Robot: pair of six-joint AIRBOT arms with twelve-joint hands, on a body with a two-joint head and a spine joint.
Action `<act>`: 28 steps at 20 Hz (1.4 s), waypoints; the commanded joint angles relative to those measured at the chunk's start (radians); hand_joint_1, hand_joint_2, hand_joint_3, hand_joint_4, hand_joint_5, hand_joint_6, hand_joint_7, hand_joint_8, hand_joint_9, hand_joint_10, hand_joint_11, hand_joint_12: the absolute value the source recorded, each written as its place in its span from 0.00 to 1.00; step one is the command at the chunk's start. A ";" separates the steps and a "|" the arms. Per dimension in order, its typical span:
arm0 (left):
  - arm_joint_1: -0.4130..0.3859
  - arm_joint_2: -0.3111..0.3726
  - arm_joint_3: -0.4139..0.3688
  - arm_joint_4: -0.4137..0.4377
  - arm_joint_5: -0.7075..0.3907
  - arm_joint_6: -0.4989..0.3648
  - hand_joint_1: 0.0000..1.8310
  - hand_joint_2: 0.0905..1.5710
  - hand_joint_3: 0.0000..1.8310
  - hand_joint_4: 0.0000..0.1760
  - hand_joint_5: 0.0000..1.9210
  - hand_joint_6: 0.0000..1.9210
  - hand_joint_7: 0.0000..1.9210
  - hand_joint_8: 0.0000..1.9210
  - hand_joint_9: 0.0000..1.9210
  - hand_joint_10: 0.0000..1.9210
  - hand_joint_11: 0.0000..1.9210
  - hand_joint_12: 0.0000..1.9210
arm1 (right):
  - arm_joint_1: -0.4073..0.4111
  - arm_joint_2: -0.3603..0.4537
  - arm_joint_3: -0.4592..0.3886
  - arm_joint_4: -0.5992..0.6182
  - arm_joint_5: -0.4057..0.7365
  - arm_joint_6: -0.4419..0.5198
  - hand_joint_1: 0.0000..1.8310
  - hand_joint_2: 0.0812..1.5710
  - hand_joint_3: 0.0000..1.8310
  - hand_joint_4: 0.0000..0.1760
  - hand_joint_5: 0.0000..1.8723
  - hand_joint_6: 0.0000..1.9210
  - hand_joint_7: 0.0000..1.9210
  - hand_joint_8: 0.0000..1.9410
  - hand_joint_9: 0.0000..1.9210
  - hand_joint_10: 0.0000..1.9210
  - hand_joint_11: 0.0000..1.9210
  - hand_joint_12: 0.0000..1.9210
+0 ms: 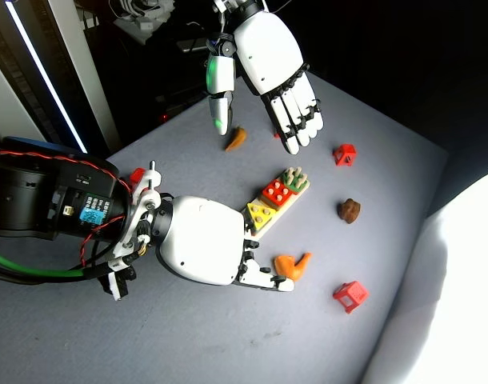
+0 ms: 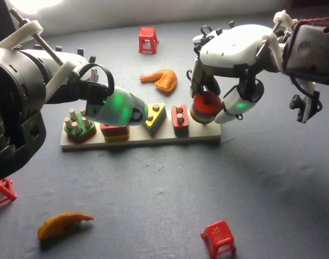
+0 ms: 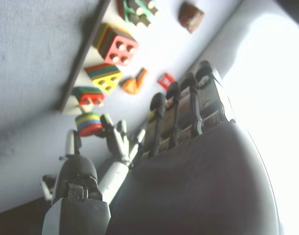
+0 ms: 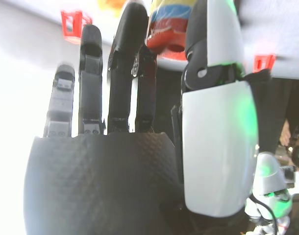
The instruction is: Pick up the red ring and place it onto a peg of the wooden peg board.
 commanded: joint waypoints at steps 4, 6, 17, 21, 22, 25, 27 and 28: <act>-0.002 0.005 -0.003 0.090 -0.009 0.002 0.00 0.72 0.00 0.00 0.03 0.00 0.01 0.00 0.00 0.00 0.00 0.00 | 0.001 -0.010 0.007 -0.006 0.088 -0.028 0.69 0.65 0.00 0.00 0.64 0.41 0.56 0.36 0.29 0.03 0.00 0.00; -0.002 0.005 -0.002 0.091 -0.009 0.002 0.00 0.71 0.00 0.00 0.03 0.00 0.00 0.00 0.00 0.00 0.00 0.00 | 0.001 -0.020 0.014 -0.006 0.091 -0.038 0.68 0.67 0.00 0.00 0.50 0.48 0.60 0.43 0.29 0.03 0.00 0.00; -0.001 0.005 -0.002 0.100 -0.009 0.004 0.00 0.72 0.00 0.00 0.01 0.00 0.00 0.00 0.00 0.00 0.00 0.00 | -0.009 -0.039 0.055 -0.006 0.108 -0.046 0.30 0.44 0.00 0.00 0.12 0.00 0.10 0.00 0.04 0.00 0.00 0.00; -0.001 0.006 -0.002 0.103 -0.009 0.004 0.00 0.72 0.00 0.00 0.02 0.00 0.00 0.00 0.00 0.00 0.00 0.00 | 0.001 0.013 0.009 -0.005 0.106 -0.024 0.29 0.45 0.00 0.00 0.10 0.00 0.09 0.00 0.03 0.00 0.00 0.00; -0.001 0.006 -0.002 0.108 -0.009 0.004 0.00 0.72 0.00 0.00 0.02 0.00 0.00 0.00 0.00 0.00 0.00 0.00 | -0.005 0.096 -0.082 -0.006 0.148 -0.024 0.29 0.45 0.00 0.00 0.10 0.00 0.09 0.00 0.03 0.00 0.00 0.00; -0.001 0.006 -0.002 0.109 -0.012 0.004 0.00 0.72 0.00 0.00 0.02 0.00 0.00 0.00 0.00 0.00 0.00 0.00 | -0.012 0.205 -0.196 -0.006 0.181 -0.026 0.29 0.45 0.00 0.00 0.10 0.00 0.09 0.00 0.03 0.00 0.00 0.00; -0.001 0.006 -0.002 0.115 -0.012 0.004 0.00 0.71 0.00 0.00 0.03 0.01 0.01 0.00 0.00 0.00 0.00 0.00 | -0.027 0.314 -0.306 -0.007 0.208 -0.036 0.24 0.48 0.00 0.00 0.09 0.00 0.09 0.00 0.04 0.00 0.00 0.00; -0.001 0.006 -0.003 0.116 -0.012 0.005 0.00 0.71 0.00 0.00 0.03 0.01 0.01 0.00 0.00 0.00 0.00 0.00 | -0.035 0.351 -0.341 -0.007 0.216 -0.036 0.24 0.48 0.00 0.00 0.10 0.01 0.10 0.01 0.05 0.01 0.00 0.00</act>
